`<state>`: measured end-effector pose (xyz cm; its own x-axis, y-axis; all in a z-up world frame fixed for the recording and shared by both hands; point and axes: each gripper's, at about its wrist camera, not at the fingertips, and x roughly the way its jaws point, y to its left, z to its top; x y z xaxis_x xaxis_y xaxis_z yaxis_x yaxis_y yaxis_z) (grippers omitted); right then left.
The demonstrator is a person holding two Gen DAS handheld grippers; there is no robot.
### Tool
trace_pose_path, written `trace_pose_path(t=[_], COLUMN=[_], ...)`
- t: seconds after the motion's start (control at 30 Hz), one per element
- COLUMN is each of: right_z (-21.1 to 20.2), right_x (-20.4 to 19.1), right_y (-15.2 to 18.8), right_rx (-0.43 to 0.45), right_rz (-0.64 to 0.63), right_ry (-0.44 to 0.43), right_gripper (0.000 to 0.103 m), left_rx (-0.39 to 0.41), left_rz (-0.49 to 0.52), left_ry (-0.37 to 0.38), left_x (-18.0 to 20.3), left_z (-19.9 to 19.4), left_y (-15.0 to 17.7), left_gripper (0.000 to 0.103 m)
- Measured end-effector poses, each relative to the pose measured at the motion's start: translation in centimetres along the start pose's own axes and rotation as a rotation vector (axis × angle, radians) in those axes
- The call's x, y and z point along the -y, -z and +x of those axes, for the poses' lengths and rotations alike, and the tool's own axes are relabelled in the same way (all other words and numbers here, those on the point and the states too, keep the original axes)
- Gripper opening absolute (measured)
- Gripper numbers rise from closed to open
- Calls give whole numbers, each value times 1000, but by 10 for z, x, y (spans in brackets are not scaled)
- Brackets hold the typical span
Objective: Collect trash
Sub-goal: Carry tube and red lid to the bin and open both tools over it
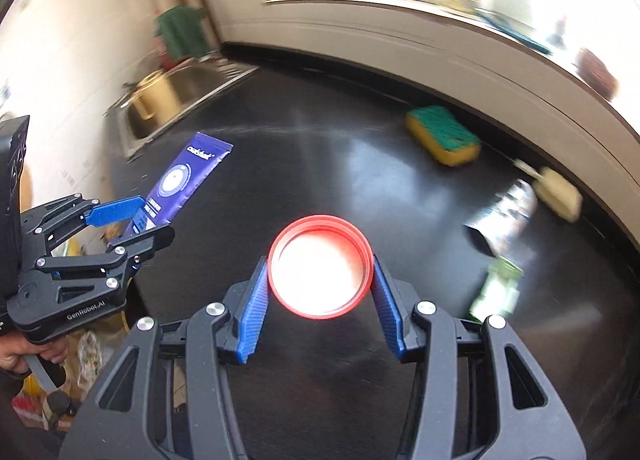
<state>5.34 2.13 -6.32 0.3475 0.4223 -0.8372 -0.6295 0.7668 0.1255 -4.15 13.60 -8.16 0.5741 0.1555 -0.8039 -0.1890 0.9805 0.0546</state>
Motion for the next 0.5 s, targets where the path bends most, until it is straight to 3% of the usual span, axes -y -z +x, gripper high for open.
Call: trace_pose_path(t=[0.23, 0.5], right_z=[41, 91], right_x=[-125, -245], right_y=[-24, -16], right_rx=[-52, -185], right_rz=[-229, -395], right_ry=[-194, -377], right_gripper=[49, 49], left_rx=[-54, -131], left_rz=[-202, -430], left_ry=[-159, -280], left_x=[-86, -161], left_z=[-37, -60], left_y=[65, 143], left_gripper=[50, 50])
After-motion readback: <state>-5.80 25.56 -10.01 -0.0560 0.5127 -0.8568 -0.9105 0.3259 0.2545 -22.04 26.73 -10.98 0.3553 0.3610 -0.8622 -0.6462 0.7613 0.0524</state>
